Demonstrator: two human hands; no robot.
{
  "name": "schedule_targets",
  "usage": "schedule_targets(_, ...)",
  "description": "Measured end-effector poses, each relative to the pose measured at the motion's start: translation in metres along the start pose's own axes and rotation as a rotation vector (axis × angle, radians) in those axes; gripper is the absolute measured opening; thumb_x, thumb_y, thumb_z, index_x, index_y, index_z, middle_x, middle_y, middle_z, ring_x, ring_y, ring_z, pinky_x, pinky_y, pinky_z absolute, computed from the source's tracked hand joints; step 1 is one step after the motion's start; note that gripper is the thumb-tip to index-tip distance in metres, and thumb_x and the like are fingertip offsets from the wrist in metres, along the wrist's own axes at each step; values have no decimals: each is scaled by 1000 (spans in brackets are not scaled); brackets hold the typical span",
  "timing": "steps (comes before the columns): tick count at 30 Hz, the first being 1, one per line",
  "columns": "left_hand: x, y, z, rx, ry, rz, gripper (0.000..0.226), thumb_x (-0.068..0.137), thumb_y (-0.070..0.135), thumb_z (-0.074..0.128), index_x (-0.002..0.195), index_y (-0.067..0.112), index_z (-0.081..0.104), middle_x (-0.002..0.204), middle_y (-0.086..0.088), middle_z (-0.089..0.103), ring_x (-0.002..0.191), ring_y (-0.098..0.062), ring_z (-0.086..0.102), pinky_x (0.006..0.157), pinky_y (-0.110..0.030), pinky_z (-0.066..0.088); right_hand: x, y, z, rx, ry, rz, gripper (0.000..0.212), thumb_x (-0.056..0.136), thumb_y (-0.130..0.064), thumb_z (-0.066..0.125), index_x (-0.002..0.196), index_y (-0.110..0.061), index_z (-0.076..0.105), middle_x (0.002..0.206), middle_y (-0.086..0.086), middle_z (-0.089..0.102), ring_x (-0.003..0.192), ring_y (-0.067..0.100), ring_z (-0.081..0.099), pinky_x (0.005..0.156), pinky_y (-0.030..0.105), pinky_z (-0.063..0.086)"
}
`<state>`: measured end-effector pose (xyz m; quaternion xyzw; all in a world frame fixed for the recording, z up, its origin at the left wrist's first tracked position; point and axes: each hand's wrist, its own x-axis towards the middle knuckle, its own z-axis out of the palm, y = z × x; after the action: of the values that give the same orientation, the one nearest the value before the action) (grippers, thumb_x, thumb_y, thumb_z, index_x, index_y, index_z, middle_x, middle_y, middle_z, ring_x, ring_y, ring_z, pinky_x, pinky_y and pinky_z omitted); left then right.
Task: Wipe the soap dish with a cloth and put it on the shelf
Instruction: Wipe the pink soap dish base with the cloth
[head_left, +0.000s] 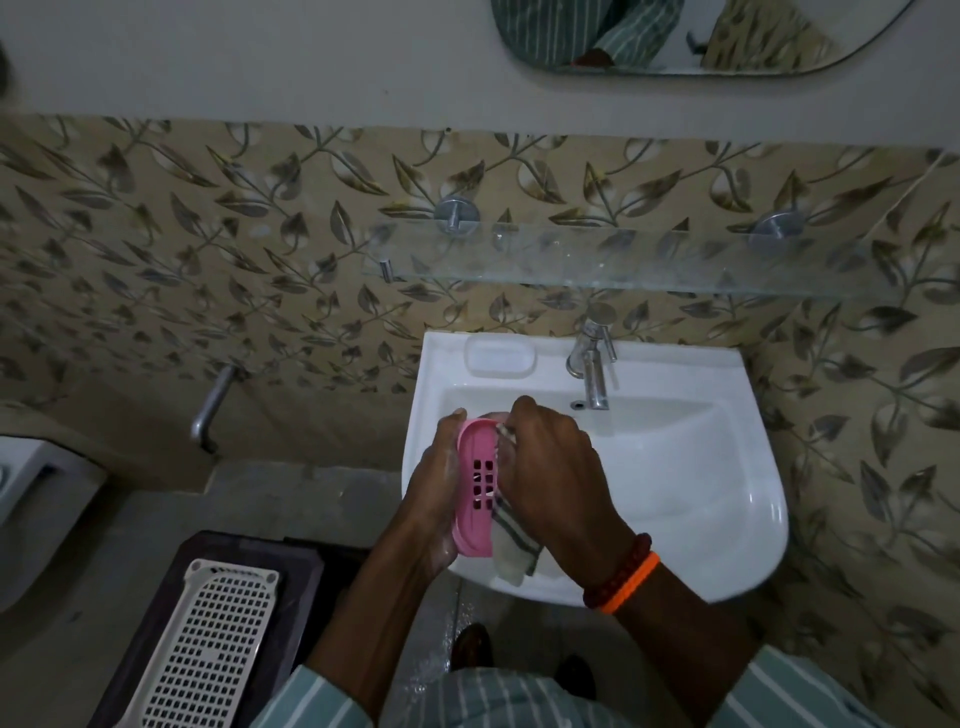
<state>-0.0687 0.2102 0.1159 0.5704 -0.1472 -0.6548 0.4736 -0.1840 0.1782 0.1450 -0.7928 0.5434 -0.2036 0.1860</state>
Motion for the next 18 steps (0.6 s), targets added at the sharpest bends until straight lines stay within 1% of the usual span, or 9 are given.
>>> schedule_targets(2,1,3,-2,29,32,18,56,97,63,39,113,21,73,112,-17,75,109,-34,67,103,-56,49,-6,6,5,-5,-53,23,25,87,-22,70,104,-11,56,96,8,68,83,25,68,72,39,59)
schedule_targets(4,5,8,-7,25,24,48,58,98,62,36,113,22,75,112,-16,74,108,-34,66,103,-58,48,-22,12,12,75,-131,43,22,84,-28,66,98,-13,56,92,6,66,80,25,66,73,41,58)
schedule_targets(6,9,11,-10,19,-10,58,60,99,62,34,112,22,76,106,-18,69,101,-35,62,100,-58,48,-35,15,13,144,-169,19,18,82,-29,61,91,-14,55,85,1,62,76,19,61,66,33,55)
schedule_targets(8,12,10,-9,-11,-35,50,60,99,61,34,112,20,76,105,-20,66,99,-36,59,98,-56,49,-30,16,8,194,-148,-20,9,86,-21,62,87,-13,58,78,-3,60,70,12,59,57,24,53)
schedule_targets(9,11,9,-7,-13,-40,40,59,99,60,35,111,19,76,105,-19,69,99,-36,61,97,-54,50,-24,14,4,202,-118,-30,6,88,-16,63,87,-12,59,78,-4,62,69,11,61,57,23,54)
schedule_targets(11,9,4,-3,-8,-39,-8,58,99,60,37,106,18,77,99,-16,75,94,-32,68,90,-47,53,-8,12,-4,156,-32,-44,4,89,-14,64,88,-12,60,81,-1,64,72,15,63,62,29,56)
schedule_targets(13,7,0,1,1,-59,-43,58,97,61,40,103,18,77,98,-15,76,91,-30,69,89,-44,53,1,11,-7,107,16,-50,6,87,-14,65,89,-13,59,83,2,65,75,19,63,66,37,57)
schedule_targets(16,8,10,-4,-12,-50,-9,57,94,62,46,109,17,77,108,-20,73,100,-35,66,99,-51,51,-12,9,0,162,-88,-75,5,86,-16,64,88,-12,64,83,4,67,73,19,65,66,39,59)
schedule_targets(18,13,20,-10,-16,-70,34,58,96,62,41,113,19,76,109,-23,70,99,-35,64,102,-54,48,-26,5,1,186,-206,-88,11,81,-20,61,87,-14,69,83,3,70,72,18,67,65,39,59)
